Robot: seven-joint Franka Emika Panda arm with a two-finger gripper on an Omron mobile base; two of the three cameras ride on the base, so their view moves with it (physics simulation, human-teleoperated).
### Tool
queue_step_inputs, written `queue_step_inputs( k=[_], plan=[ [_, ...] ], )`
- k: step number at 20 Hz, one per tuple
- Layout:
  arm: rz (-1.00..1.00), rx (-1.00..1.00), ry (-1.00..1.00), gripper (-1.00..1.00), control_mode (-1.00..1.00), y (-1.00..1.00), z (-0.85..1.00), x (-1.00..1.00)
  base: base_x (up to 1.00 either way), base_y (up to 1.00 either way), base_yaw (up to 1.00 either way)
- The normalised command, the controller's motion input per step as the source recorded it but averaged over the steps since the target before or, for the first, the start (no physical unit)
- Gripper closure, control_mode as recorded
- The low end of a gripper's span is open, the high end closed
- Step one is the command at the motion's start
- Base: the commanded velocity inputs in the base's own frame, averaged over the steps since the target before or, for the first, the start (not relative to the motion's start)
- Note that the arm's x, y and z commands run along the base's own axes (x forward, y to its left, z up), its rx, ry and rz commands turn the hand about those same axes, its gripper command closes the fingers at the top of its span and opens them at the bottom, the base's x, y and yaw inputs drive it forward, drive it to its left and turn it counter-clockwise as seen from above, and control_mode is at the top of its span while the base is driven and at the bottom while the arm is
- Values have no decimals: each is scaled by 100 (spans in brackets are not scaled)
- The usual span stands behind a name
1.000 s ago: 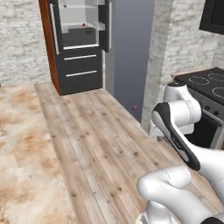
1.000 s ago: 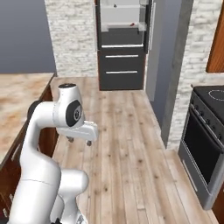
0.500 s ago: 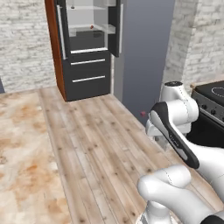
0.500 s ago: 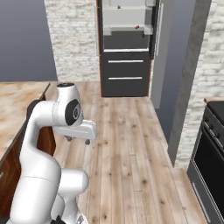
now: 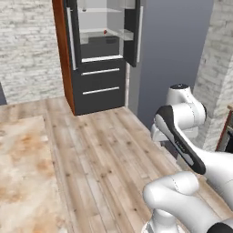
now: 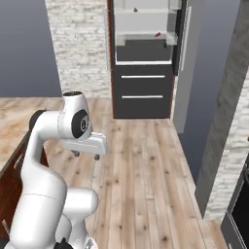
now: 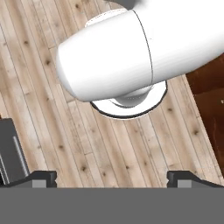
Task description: Retrieve the bottle and the shaker from the cabinet and place them next to the mixing bowl on the counter. Then add garlic from the fridge to the mixing bowl.
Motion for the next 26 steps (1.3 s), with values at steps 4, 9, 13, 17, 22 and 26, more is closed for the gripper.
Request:
queue_step_inputs(
  k=[4,9,13,17,22,26],
  plan=[
    [0,0,0,-100,100,0,0,0,100,-44,12],
    [0,0,0,-100,100,0,0,0,100,-43,14],
    [0,0,0,-100,100,0,0,0,100,-36,13],
    [0,0,0,-100,100,0,0,0,100,-19,13],
    [0,0,0,-100,100,0,0,0,100,-3,10],
    [0,0,0,-100,100,0,0,0,100,-6,6]
  ],
)
